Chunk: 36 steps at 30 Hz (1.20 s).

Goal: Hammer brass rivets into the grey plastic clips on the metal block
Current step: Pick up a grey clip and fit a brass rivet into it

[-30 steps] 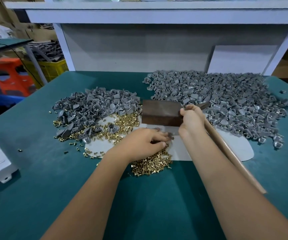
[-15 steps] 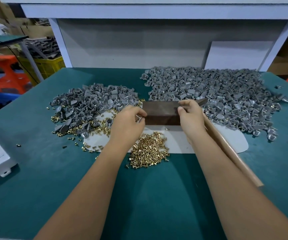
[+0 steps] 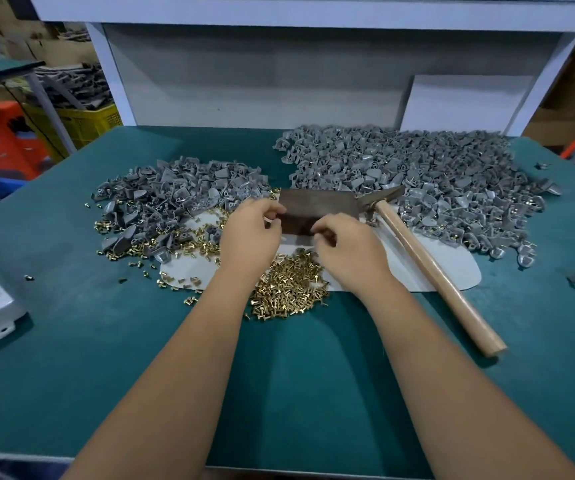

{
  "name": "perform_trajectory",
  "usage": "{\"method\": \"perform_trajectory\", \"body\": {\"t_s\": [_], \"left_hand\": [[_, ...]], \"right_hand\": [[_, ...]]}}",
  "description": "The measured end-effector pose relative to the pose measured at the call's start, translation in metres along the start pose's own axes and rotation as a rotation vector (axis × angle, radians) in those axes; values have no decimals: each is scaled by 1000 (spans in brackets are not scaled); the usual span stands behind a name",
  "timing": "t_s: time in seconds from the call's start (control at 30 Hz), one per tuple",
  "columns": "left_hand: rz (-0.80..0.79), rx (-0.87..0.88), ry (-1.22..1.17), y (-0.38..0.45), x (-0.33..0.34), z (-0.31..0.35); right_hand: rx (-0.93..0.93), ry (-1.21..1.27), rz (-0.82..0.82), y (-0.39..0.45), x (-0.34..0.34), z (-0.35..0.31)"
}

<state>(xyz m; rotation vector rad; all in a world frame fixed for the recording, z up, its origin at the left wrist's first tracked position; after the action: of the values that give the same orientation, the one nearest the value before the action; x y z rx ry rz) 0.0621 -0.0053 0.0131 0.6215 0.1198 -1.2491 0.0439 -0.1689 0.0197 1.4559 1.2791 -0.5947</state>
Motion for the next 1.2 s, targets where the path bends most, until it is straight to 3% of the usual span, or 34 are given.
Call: {"method": "perform_trajectory", "body": {"t_s": [0.1,0.2,0.43,0.53,0.67,0.9,1.2], "left_hand": [[-1,44,29,-3,-6,-1],[-8,76,33,-4,-11,-1],[-239,156,3,-13,5,10],[-285,163,-67,-17,11,14],[-199,159,-173,-20,14,21],[-107,162,-219,-21,6,24],[-73,153,-135,-17,-2,21]], "right_hand": [[-135,-39,-180,-1,11,-9],[-98,78,-217,1,12,-12],[-102,13,-165,1,18,-16],[31,182,-79,2,15,-11],[189,464,57,2,3,-5],[297,718,57,-1,3,-9],[211,605,62,-1,4,-22]]}}
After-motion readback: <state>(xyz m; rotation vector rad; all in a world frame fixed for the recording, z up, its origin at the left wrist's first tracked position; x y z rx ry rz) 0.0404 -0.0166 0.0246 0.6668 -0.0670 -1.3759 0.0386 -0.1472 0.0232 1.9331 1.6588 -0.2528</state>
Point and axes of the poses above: each hand's wrist, its own y-axis towards the middle knuckle, its own x-axis out of the palm, z = x × y, the point moved 5 cm from there along y, towards the middle knuckle, and after that the axes turned 13 degrees about -y, right-handed, at the moved point
